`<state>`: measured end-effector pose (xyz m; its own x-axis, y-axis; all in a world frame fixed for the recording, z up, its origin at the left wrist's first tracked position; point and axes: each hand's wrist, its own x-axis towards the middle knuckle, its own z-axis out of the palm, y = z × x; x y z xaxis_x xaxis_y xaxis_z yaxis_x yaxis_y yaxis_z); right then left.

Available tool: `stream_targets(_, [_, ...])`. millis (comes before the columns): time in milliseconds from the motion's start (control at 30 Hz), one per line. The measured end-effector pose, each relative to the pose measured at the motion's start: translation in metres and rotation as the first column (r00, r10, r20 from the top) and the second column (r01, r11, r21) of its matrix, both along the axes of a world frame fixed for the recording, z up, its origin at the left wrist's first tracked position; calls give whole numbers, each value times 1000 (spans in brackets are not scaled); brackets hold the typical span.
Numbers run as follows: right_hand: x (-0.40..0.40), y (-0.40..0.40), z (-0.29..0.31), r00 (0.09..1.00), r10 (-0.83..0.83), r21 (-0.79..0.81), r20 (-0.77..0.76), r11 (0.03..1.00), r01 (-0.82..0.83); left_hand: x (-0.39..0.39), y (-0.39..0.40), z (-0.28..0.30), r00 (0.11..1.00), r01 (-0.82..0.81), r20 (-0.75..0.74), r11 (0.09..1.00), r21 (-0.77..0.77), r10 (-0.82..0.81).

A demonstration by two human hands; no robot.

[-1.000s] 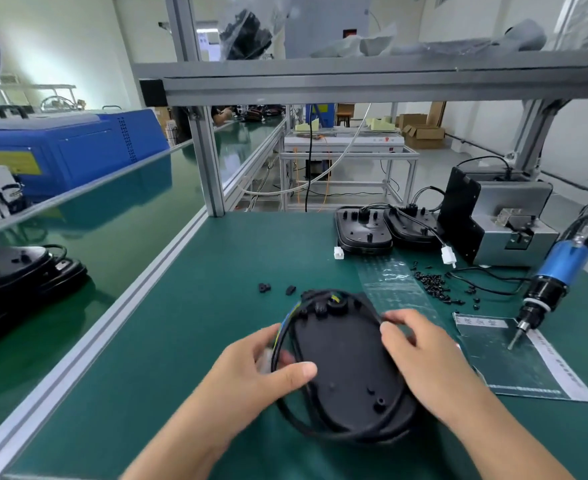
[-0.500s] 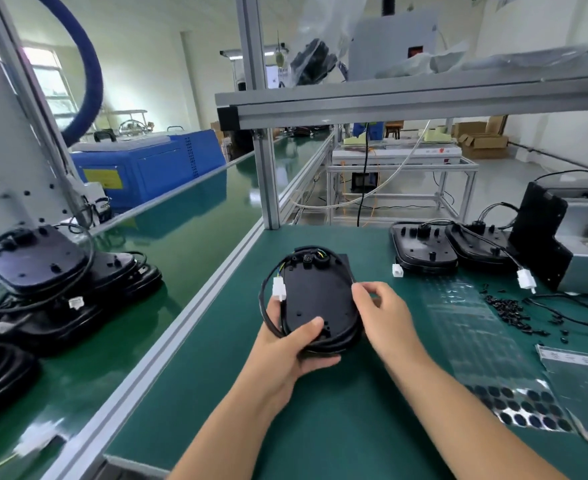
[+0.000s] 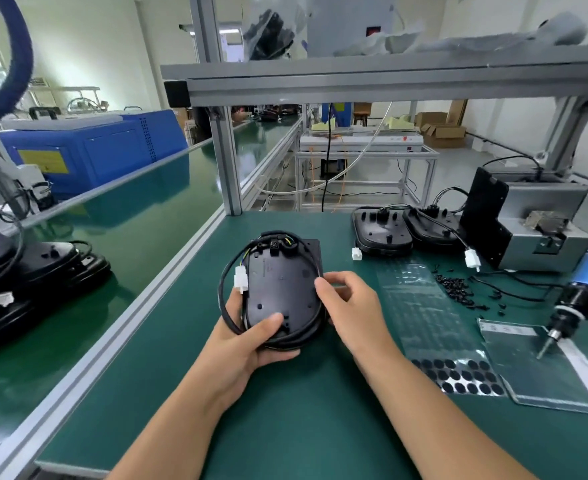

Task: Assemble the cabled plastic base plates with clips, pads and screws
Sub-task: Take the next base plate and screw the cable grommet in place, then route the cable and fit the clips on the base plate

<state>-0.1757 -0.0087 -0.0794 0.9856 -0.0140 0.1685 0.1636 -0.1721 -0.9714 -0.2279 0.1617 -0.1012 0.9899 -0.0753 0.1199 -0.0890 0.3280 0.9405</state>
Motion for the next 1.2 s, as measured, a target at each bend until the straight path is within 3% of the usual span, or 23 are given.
stream_targets(300, [-5, -28, 7, 996, 81, -83, 25, 993, -79, -3, -5, 3, 999, 46, 8, 998, -34, -46])
stream_targets(533, [15, -14, 15, 997, -59, 182, -42, 981, 65, 3, -1, 11, 995, -97, -24, 995, -4, 97])
stream_targets(700, [10, -13, -4, 981, -192, 354, 1, 918, 179, -3, 32, 18, 994, -106, -29, 992, 61, 108])
stream_targets(833, [12, -18, -3, 974, -218, 432, 58, 885, 172, -2, 61, 29, 981, -189, -41, 981, 47, 191])
stream_targets(1000, [11, -19, -7, 976, -215, 417, 29, 890, 184, 36, 113, 63, 884, -461, -75, 887, 22, 462])
stream_targets(1200, [5, -15, -6, 975, -201, 351, 92, 923, 157, 98, 187, 83, 717, -678, -290, 730, -81, 634])
